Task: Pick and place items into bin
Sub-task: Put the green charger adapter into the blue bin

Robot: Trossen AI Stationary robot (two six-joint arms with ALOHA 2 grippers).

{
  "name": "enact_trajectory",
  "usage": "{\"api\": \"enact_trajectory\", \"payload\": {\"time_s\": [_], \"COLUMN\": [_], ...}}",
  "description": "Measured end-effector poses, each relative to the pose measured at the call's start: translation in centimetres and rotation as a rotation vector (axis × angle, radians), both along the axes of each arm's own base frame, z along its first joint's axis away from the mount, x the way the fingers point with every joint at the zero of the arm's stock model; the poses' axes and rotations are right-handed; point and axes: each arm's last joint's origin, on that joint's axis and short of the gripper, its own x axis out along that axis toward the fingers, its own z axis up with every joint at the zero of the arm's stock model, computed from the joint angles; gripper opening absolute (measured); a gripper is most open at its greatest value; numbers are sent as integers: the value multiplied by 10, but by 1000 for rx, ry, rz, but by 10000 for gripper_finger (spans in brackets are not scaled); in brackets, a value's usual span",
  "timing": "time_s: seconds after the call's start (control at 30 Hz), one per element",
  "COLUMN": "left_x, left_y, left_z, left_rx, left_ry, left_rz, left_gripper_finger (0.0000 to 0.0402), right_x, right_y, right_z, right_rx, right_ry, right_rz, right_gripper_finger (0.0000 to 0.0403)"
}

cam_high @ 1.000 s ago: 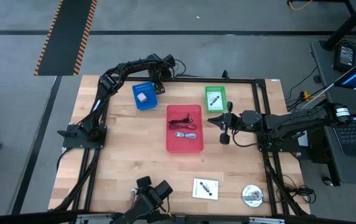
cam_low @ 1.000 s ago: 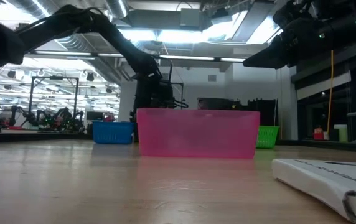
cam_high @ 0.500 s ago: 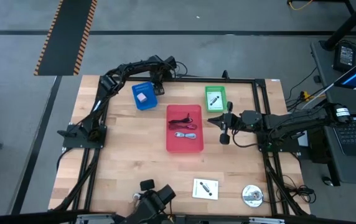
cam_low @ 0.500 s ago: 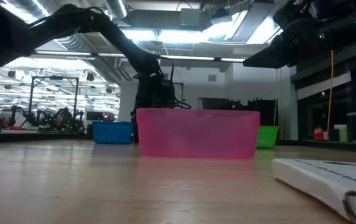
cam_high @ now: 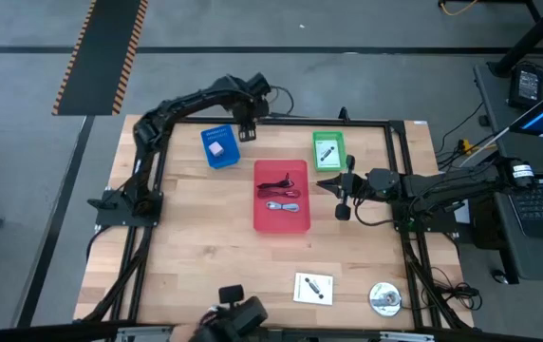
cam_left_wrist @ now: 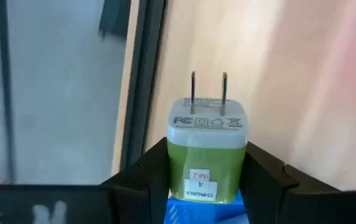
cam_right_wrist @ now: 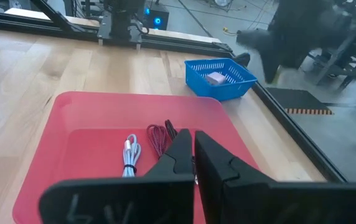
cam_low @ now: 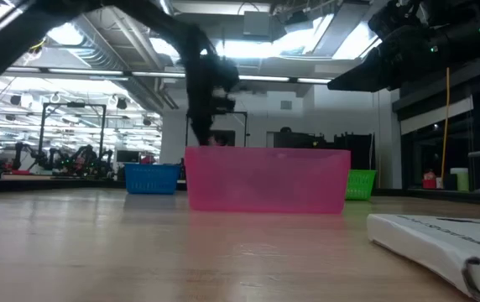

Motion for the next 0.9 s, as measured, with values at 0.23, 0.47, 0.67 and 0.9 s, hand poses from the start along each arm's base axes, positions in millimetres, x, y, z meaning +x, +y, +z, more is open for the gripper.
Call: {"api": "enact_trajectory", "payload": {"time_s": [0.23,0.47,0.67,0.9], "left_x": [-22,-29,-28,-30], "left_y": [-18,-38,-51,-58], "left_z": [67,90,87,87], "left_rx": [-122,-140,-191,-250], "left_ry": [-322,-356,-295,-271], "left_rz": [-26,-8,-23,7], "left_gripper_finger": [143,143,143,143], "right_x": [0,0,0,0], "right_y": [0,0,0,0], "right_z": [0,0,0,0], "right_rx": [0,0,0,0], "right_ry": [0,0,0,0], "right_rz": [0,0,0,1], "right_gripper_finger": [0,0,0,0]}}
